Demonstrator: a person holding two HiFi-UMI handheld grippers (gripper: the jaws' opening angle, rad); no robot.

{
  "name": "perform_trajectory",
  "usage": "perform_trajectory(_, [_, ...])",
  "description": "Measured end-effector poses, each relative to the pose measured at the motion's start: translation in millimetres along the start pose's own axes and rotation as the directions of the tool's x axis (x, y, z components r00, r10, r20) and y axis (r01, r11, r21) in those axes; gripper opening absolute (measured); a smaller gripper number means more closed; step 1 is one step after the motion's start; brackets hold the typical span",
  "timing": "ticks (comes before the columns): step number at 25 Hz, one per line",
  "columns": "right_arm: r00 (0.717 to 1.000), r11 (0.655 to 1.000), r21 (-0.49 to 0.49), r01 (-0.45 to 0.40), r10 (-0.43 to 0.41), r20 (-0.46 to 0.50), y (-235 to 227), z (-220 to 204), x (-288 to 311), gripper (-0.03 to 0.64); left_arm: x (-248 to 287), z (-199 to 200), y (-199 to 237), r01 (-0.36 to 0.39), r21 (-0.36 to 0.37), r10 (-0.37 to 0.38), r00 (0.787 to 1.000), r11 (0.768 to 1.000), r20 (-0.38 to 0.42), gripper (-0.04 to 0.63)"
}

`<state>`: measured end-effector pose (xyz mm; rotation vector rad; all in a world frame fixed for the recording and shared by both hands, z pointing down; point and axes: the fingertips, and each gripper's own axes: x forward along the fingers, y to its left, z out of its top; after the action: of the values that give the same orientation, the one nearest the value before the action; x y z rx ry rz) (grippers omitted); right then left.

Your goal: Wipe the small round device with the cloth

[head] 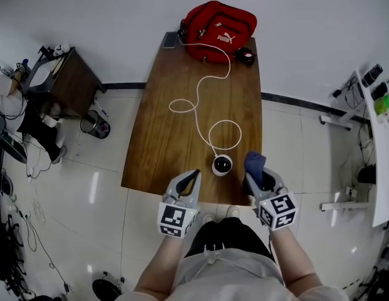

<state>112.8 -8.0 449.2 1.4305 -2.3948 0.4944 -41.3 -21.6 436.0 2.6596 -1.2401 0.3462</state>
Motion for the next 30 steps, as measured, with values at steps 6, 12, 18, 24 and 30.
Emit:
perform_trajectory(6, [0.999,0.999,-0.010,-0.047,0.048,0.016,18.5,-6.1,-31.5,0.110,-21.1,-2.4,-18.1,-0.017,0.009,0.017,1.000,1.000,0.004,0.006])
perform_trajectory(12, [0.996,0.995,-0.042,-0.090,0.091,0.025,33.2,-21.4,-71.5,0.110,-52.3,4.7,-57.4,-0.064,-0.011,0.064,0.998,0.998,0.029,0.006])
perform_trajectory(18, [0.990,0.989,-0.074,-0.130,0.134,0.038,49.2,-40.3,-112.2,0.110,-89.0,-5.7,-108.1,-0.086,-0.014,0.087,0.995,0.996,0.042,0.006])
perform_trajectory(24, [0.990,0.989,-0.086,-0.122,0.127,0.065,66.6,-45.1,-144.1,0.110,-118.6,6.6,-129.7,-0.072,-0.008,0.072,0.990,0.997,0.120,0.006])
perform_trajectory(30, [0.992,0.995,-0.073,-0.074,0.081,0.100,92.4,-38.7,-160.4,0.110,-141.2,15.4,-122.0,-0.028,-0.006,0.028,0.990,1.000,0.136,0.006])
